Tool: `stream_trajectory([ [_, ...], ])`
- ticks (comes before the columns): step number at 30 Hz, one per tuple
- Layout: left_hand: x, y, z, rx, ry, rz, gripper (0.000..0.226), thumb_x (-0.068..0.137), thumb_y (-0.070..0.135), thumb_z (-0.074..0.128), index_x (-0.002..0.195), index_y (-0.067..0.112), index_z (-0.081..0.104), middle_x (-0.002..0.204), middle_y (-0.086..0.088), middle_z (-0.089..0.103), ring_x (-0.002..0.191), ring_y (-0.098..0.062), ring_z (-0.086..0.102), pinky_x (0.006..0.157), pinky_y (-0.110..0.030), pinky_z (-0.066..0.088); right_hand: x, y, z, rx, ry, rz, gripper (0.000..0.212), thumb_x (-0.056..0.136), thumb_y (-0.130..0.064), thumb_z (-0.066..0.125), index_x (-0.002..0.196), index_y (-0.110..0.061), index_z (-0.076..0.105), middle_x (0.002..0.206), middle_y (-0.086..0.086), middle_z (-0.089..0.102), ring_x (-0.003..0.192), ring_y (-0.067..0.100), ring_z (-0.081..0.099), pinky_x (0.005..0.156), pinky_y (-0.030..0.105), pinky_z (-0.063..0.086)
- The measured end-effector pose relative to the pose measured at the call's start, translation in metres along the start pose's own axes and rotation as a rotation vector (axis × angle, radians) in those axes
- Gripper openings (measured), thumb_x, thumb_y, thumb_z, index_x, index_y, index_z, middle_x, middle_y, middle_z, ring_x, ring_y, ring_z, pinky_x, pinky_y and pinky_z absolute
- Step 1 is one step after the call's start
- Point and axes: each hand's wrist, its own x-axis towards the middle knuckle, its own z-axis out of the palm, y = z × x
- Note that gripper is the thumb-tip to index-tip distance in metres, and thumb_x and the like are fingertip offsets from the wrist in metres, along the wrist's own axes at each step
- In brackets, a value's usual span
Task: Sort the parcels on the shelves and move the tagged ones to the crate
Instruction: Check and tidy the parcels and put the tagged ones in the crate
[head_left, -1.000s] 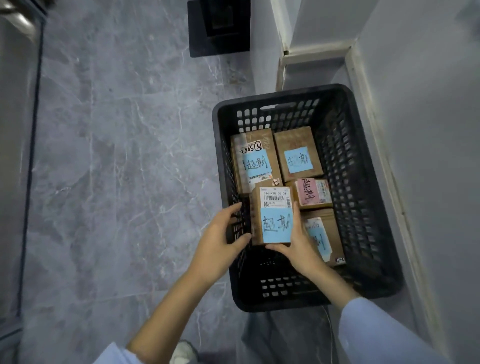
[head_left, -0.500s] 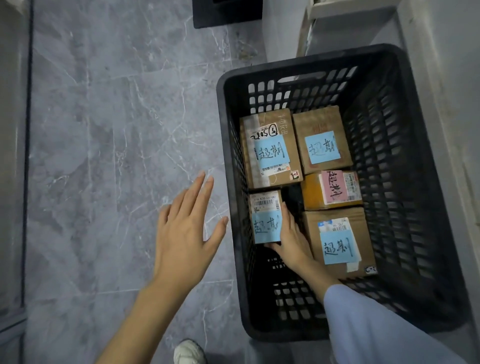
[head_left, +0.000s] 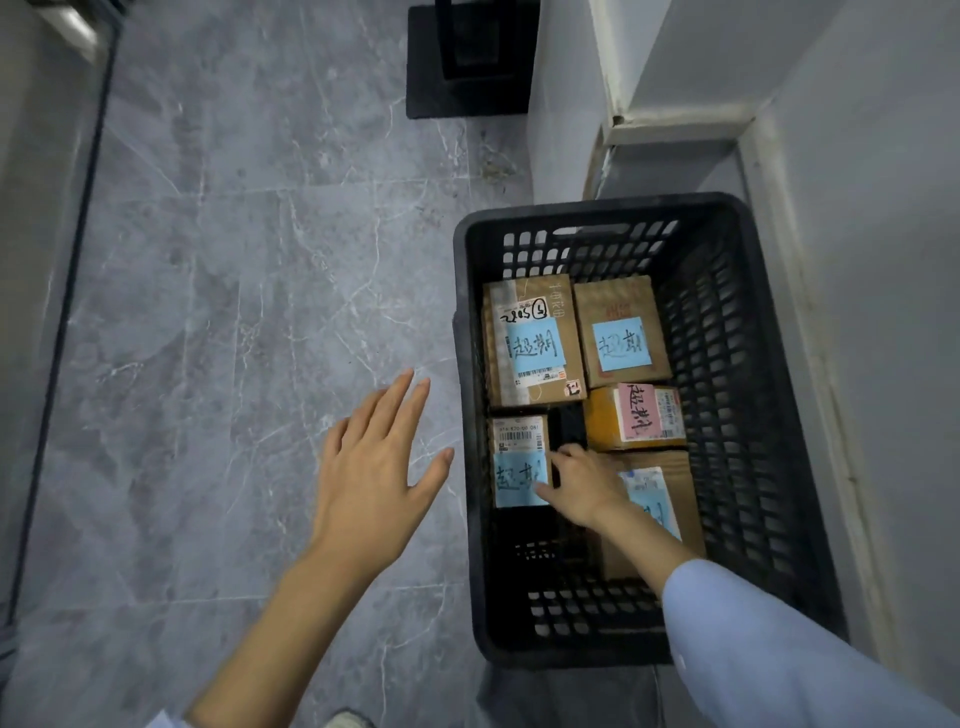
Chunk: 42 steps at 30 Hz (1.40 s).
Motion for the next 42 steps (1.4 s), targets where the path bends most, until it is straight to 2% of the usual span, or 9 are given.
stream_trajectory([
  [2,0.001,0.003,-0.018,-0.005,0.007,0.002,0.067,0.097,0.055,0.04,0.155,0.03,0.018,0.162,0.012,0.014,0.148,-0.015,0.018,0.117,-0.036,0.016,-0.015,-0.013,-0.036,-0.018,0.022,-0.043,0.064,0.097,-0.054,0.045,0.151,-0.021,0.033,0.153,0.004,0.035,0.137,0.026,0.035,0.105,0.039,0.038],
  [6,0.0,0.008,-0.068,-0.047,0.085,-0.038,0.069,0.096,0.058,0.035,0.156,0.032,0.014,0.162,0.013,0.01,0.148,-0.014,0.015,0.117,-0.036,0.012,-0.055,-0.053,-0.105,-0.012,0.134,-0.161,0.069,0.097,-0.058,0.041,0.155,-0.025,0.022,0.159,0.002,0.027,0.145,0.026,0.026,0.115,0.045,0.029],
  [11,-0.022,-0.009,-0.152,-0.085,0.243,-0.109,0.07,0.096,0.061,0.033,0.156,0.035,0.007,0.163,0.014,0.008,0.148,-0.014,0.016,0.116,-0.037,0.013,-0.111,-0.135,-0.179,-0.103,0.281,-0.335,0.073,0.098,-0.056,0.042,0.157,-0.024,0.015,0.161,0.003,0.024,0.145,0.025,0.026,0.116,0.039,0.027],
  [15,-0.056,-0.041,-0.227,-0.09,0.367,-0.195,0.071,0.096,0.062,0.033,0.156,0.035,0.006,0.163,0.014,0.008,0.147,-0.012,0.017,0.116,-0.037,0.014,-0.156,-0.221,-0.227,-0.171,0.36,-0.454,0.075,0.097,-0.059,0.042,0.157,-0.025,0.013,0.161,0.001,0.022,0.145,0.025,0.026,0.115,0.042,0.028],
  [21,-0.179,-0.122,-0.364,-0.006,0.632,-0.37,0.071,0.096,0.061,0.035,0.156,0.034,0.008,0.162,0.013,0.013,0.146,-0.011,0.022,0.114,-0.037,0.018,-0.265,-0.404,-0.266,-0.301,0.476,-0.759,0.074,0.098,-0.056,0.043,0.157,-0.024,0.012,0.162,0.002,0.021,0.145,0.027,0.026,0.113,0.042,0.032],
  [25,-0.296,-0.179,-0.436,0.048,0.787,-0.51,0.069,0.096,0.058,0.039,0.156,0.032,0.016,0.161,0.011,0.02,0.144,-0.011,0.026,0.11,-0.038,0.022,-0.35,-0.526,-0.243,-0.394,0.485,-0.989,0.074,0.098,-0.056,0.042,0.157,-0.025,0.011,0.161,0.001,0.021,0.143,0.027,0.028,0.111,0.045,0.035],
  [31,-0.498,-0.256,-0.491,0.127,0.886,-0.776,0.07,0.096,0.06,0.038,0.156,0.032,0.014,0.163,0.013,0.011,0.147,-0.013,0.02,0.113,-0.04,0.018,-0.487,-0.678,-0.151,-0.482,0.461,-1.292,0.075,0.097,-0.054,0.046,0.157,-0.025,0.012,0.158,0.002,0.028,0.14,0.028,0.031,0.109,0.043,0.036],
  [37,-0.69,-0.312,-0.507,0.139,0.988,-0.985,0.069,0.096,0.06,0.04,0.155,0.032,0.019,0.162,0.013,0.015,0.147,-0.013,0.021,0.114,-0.041,0.018,-0.616,-0.786,-0.043,-0.498,0.433,-1.533,0.075,0.097,-0.053,0.047,0.157,-0.025,0.012,0.159,0.002,0.026,0.141,0.027,0.031,0.11,0.045,0.036],
  [42,-0.805,-0.343,-0.5,0.142,1.051,-1.103,0.067,0.097,0.057,0.041,0.155,0.032,0.02,0.162,0.012,0.016,0.147,-0.011,0.02,0.115,-0.04,0.016,-0.694,-0.846,0.04,-0.496,0.384,-1.664,0.075,0.097,-0.051,0.048,0.157,-0.025,0.013,0.16,0.001,0.025,0.142,0.027,0.031,0.11,0.045,0.036],
])
